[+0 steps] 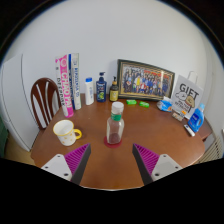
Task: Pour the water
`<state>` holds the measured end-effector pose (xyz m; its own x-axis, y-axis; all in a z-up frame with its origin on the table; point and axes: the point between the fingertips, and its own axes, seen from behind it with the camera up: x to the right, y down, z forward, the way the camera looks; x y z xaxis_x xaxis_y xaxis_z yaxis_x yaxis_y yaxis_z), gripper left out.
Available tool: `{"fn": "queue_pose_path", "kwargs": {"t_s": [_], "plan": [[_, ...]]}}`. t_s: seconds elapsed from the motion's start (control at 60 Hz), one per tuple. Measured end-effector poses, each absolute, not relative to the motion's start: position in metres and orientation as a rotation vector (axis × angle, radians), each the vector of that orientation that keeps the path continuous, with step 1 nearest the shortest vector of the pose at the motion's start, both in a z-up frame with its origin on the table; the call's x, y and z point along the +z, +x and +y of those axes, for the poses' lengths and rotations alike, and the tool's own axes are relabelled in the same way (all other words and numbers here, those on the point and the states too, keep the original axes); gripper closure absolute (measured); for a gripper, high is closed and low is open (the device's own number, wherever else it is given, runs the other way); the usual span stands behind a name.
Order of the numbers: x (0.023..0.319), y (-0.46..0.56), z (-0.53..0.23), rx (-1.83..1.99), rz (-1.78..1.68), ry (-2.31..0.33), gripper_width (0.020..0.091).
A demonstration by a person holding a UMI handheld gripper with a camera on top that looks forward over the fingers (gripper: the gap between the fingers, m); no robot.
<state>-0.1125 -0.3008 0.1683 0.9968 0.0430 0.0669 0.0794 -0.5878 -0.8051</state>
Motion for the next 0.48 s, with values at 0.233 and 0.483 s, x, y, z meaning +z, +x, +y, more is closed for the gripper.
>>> {"fn": "queue_pose_path", "kwargs": {"t_s": [0.233, 0.483], "plan": [[0.188, -0.128, -0.367, -0.079, -0.065, -2.221, 0.0251], [0.199, -0.121, -0.386, -0.091, -0.041, -2.200, 0.0249]]}}
